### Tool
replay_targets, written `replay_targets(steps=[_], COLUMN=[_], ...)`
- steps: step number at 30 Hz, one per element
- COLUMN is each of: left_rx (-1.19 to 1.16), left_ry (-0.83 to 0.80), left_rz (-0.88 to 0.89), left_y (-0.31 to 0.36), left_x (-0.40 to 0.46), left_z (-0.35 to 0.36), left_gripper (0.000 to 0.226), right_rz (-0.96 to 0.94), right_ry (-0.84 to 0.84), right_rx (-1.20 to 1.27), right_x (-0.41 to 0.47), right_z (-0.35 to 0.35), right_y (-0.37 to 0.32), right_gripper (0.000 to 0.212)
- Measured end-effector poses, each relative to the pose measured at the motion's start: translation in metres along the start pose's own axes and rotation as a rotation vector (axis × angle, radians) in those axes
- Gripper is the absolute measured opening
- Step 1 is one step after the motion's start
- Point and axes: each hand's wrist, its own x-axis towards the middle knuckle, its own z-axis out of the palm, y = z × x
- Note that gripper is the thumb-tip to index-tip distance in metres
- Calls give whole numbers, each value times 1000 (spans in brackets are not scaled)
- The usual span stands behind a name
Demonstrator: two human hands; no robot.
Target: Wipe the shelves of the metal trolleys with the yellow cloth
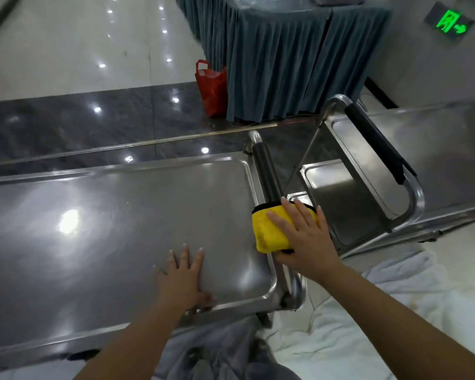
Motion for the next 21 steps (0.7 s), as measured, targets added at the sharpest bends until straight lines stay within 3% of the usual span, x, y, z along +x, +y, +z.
replay_targets(steps=[21], left_rx=[-150], left_ry=[79], left_rz=[-63], left_y=[74], left_x=[78], left_z=[-43], left_gripper=[108], right_rz=[-90], right_ry=[-105], right_rx=[-93], right_x=[96], right_z=[-6], right_y=[110], right_gripper=[87])
